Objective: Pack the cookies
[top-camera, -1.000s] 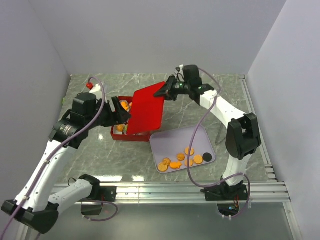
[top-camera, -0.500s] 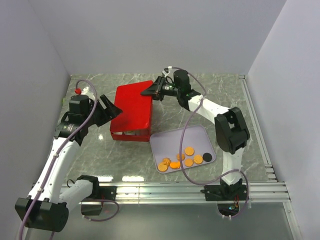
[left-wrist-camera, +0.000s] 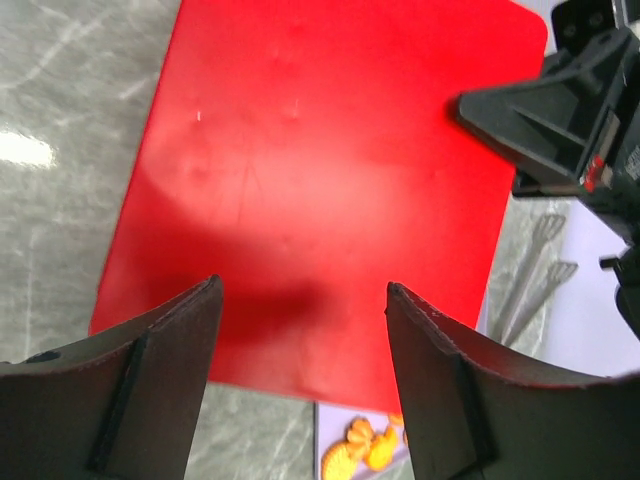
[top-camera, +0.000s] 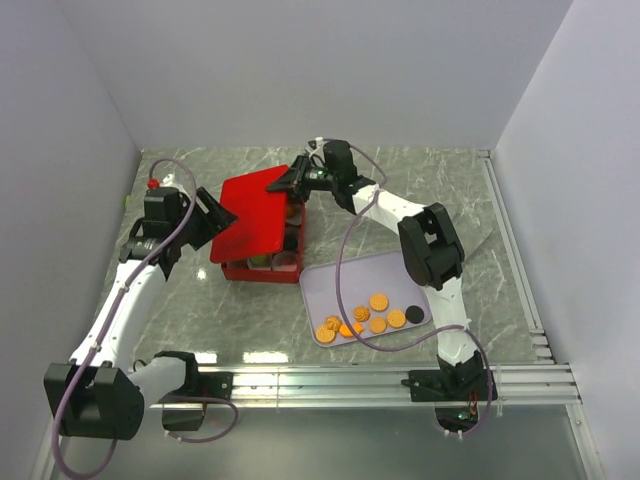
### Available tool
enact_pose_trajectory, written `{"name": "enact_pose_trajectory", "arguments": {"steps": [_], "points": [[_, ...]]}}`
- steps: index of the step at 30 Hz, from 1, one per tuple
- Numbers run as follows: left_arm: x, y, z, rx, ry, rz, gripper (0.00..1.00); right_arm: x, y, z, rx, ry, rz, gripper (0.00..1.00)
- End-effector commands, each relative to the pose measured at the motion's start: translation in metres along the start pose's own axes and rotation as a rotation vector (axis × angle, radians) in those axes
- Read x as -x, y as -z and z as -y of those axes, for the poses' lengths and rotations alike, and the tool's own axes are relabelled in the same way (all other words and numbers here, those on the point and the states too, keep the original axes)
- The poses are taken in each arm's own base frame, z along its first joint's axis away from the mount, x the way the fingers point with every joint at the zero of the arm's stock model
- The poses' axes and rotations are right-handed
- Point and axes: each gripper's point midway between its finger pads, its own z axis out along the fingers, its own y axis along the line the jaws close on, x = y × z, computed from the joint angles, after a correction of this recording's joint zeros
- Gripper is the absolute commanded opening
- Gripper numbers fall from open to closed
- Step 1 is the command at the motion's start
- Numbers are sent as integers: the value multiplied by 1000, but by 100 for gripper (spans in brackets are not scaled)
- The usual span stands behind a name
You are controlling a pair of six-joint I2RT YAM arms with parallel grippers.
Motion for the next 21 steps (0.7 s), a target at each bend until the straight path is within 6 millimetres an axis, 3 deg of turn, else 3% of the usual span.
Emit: {"name": "enact_pose_trajectory", "arguments": {"steps": [1, 10, 21], "points": [[16, -13, -3, -2, 1, 52, 71, 4, -5, -28, 46, 64, -10, 0], [8, -54, -31, 66, -5, -9, 70, 8, -20, 11, -10, 30, -9, 0], [-10, -88, -67, 136, 2, -105, 70, 7, -19, 31, -71, 34, -24, 0]]}}
